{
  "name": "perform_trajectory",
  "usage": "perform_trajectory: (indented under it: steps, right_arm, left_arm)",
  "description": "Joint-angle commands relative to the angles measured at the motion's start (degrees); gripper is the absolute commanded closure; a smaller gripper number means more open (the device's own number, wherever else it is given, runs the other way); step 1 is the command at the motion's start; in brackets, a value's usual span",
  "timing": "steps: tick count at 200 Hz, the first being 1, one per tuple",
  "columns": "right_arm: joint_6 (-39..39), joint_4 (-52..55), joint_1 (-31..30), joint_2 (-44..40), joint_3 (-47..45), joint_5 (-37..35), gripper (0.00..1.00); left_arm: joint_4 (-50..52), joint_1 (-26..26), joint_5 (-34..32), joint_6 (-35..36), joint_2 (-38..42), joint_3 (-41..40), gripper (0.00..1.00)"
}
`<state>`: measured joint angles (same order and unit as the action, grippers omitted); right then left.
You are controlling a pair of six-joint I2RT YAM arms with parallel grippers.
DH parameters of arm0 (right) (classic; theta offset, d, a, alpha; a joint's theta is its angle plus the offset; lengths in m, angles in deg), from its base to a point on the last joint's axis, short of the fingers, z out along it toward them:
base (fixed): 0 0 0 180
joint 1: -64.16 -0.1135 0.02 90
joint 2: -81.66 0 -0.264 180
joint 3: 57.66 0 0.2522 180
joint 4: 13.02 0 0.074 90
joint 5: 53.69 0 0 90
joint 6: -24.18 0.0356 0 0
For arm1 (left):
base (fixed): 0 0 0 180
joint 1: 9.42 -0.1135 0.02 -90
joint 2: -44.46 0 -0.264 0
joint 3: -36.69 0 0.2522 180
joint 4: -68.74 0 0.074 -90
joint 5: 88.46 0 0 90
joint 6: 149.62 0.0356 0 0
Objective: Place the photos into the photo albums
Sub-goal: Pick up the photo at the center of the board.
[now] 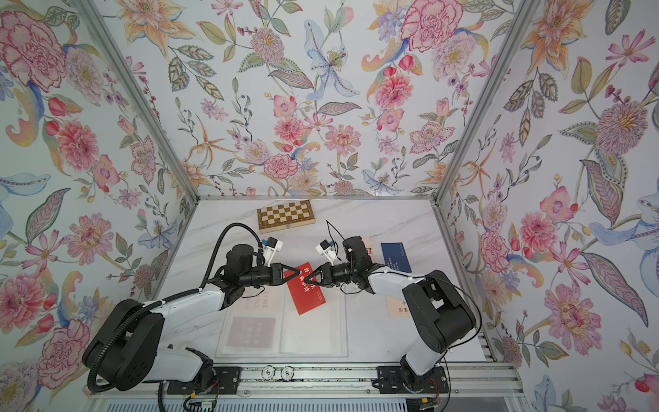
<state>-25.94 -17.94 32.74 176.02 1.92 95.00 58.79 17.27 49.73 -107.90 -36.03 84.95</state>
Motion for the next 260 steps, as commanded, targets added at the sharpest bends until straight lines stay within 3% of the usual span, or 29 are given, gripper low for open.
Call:
perform_trajectory:
  steps: [1, 31, 81, 136, 198, 260]
  right_arm:
    - [-0.44, -0.62, 0.95, 0.29, 1.51, 0.61, 0.65]
    - [0.73, -1.42, 2.75, -1.28, -0.72, -0.77, 0.54]
    - [2.75, 0.0, 7.73, -6.51, -6.64, -7.18, 0.53]
    - [6.72, 0.23, 5.42, -15.26, -10.27, -16.74, 0.53]
    - [15.91, -15.53, 1.66, -15.48, -15.85, -22.65, 0.48]
    - [22.59, -32.71, 0.15, -6.29, -15.92, -25.8, 0.47]
  left_arm:
    - [-0.92, 0.38, -0.39, -0.1, 0.33, 1.33, 1.0]
    - [-3.49, -0.83, -1.31, -2.36, 0.27, 1.59, 1.0]
    - [-10.38, -4.49, -3.89, -8.3, -0.65, 1.29, 1.0]
    - [-20.89, -6.6, -7.73, -17.1, -4.46, 0.75, 1.0]
    - [-29.32, -6.86, -11.66, -24.45, -7.74, -0.04, 1.0]
    - [-30.35, -6.92, -14.03, -26.52, -7.81, -0.53, 1.0]
